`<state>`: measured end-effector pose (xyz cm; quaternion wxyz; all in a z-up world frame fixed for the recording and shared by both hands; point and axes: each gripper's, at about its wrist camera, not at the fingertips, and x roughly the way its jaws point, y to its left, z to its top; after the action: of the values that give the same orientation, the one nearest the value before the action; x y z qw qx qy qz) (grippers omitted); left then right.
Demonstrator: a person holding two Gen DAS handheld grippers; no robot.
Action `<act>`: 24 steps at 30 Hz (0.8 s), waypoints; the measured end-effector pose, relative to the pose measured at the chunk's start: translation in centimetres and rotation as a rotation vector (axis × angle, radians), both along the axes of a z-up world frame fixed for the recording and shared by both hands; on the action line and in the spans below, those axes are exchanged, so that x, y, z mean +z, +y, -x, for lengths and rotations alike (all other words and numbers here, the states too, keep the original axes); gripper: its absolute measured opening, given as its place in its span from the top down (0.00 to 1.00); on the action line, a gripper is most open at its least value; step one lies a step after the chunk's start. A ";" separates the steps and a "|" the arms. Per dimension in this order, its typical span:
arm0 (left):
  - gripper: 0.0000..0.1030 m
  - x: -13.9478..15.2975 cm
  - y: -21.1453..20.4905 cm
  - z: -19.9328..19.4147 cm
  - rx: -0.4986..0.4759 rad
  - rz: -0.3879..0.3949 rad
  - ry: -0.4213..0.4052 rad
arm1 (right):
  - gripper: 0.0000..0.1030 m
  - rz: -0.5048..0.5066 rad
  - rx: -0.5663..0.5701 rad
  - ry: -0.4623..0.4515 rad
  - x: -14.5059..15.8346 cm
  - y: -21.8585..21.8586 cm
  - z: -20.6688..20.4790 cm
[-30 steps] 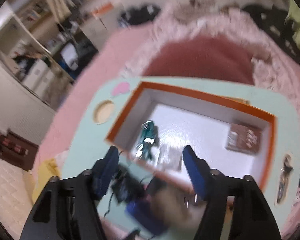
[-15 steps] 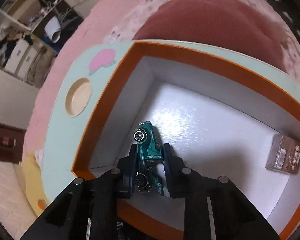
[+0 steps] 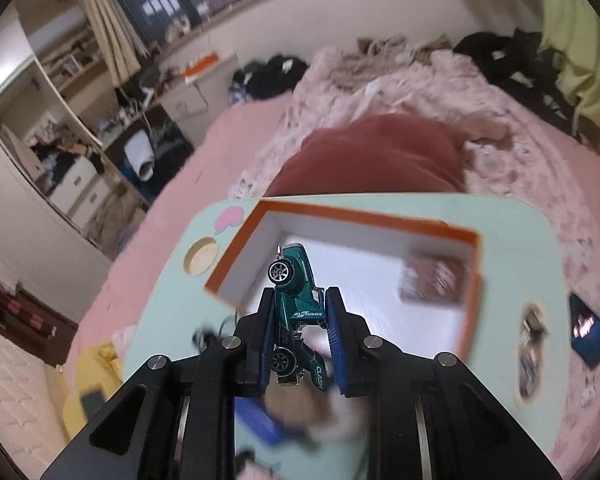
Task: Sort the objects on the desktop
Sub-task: 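Lift the green car out and set it on the table, open right gripper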
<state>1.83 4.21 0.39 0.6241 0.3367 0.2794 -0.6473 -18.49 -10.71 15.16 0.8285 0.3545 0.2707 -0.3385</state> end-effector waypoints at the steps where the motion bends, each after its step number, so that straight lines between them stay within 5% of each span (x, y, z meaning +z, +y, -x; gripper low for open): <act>1: 0.00 0.0 0.0 -0.1 0.000 0.000 0.000 | 0.78 0.014 -0.007 0.005 -0.2 1.4 -0.1; 6: 0.00 0.0 0.0 0.0 0.004 -0.001 -0.001 | 0.78 0.004 -0.063 0.095 -5.8 6.7 2.2; 10: 0.00 0.0 0.0 0.1 0.007 -0.002 -0.001 | 0.78 -0.040 -0.061 0.130 -9.6 6.0 0.9; 14: 0.00 0.0 0.0 0.1 0.009 -0.002 0.000 | 0.76 0.028 -0.045 0.117 -10.1 6.0 0.1; 16: 0.00 0.0 0.0 0.2 0.010 -0.002 0.000 | 0.55 0.085 -0.054 0.115 -9.9 7.1 0.5; 17: 0.00 0.0 0.0 0.1 0.011 -0.002 0.001 | 0.33 0.110 -0.064 0.113 -9.8 7.5 0.7; 19: 0.00 0.0 0.0 0.1 0.012 -0.003 0.000 | 0.19 0.173 -0.093 0.105 -9.9 9.0 1.8; 24: 0.00 0.0 0.0 0.1 0.014 -0.002 0.001 | 0.11 0.235 -0.083 0.184 -11.4 11.3 2.3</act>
<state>1.76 4.19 0.39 0.6282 0.3351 0.2827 -0.6427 -20.78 0.58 3.81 0.8214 0.2334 0.2890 -0.4329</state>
